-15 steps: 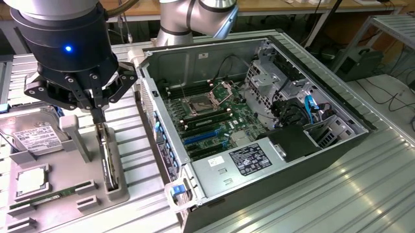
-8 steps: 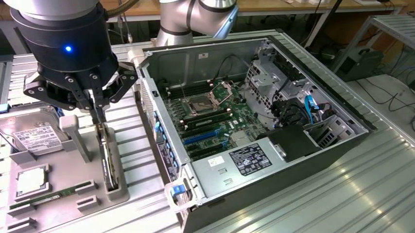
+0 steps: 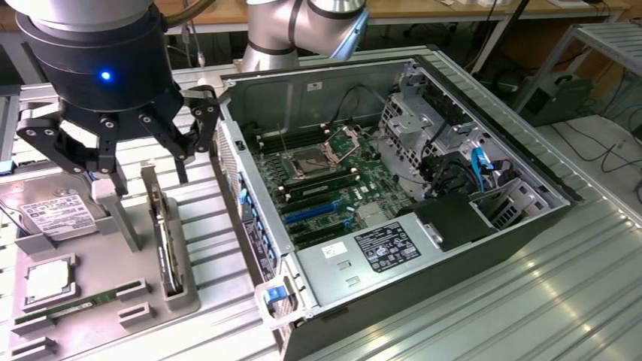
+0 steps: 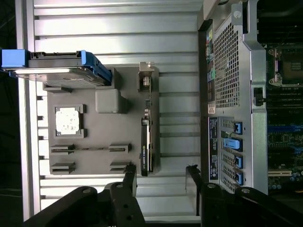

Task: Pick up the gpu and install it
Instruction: 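Pick up the gpu and move the gpu toward the slot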

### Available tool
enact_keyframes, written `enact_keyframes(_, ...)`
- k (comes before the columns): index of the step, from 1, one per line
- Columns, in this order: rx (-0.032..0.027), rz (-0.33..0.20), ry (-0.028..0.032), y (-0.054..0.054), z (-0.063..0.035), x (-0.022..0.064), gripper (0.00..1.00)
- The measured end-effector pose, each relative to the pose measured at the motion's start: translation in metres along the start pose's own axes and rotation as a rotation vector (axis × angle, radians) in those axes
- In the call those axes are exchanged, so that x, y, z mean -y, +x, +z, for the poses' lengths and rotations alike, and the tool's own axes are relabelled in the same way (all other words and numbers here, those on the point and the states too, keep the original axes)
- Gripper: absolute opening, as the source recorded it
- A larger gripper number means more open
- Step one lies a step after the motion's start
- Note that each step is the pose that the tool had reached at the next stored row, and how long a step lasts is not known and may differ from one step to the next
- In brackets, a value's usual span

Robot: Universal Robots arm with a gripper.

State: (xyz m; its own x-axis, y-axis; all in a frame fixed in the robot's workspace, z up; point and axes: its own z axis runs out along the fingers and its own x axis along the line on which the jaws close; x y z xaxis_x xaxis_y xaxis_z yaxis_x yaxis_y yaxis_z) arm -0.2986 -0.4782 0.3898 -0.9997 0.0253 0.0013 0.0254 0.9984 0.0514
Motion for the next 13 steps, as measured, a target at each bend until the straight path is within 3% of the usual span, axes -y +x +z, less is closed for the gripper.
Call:
enact_keyframes(1, 0.0000, 0.000, 0.0000, 0.000, 0.0000, 0.0000, 0.54)
enact_keyframes(2, -0.0001, 0.000, 0.0000, 0.000, 0.0000, 0.0000, 0.60)
enact_keyframes(5, 0.0000, -0.002, 0.0000, 0.001, 0.0003, -0.0025, 0.60)
enact_keyframes(7, -0.0001, -0.005, 0.0005, 0.001, 0.0017, -0.0147, 0.60)
enact_keyframes(8, -0.0005, -0.009, 0.0005, 0.002, 0.0030, -0.0163, 0.60)
enact_keyframes(13, -0.0082, -0.090, 0.0006, 0.003, 0.0108, -0.0156, 0.60)
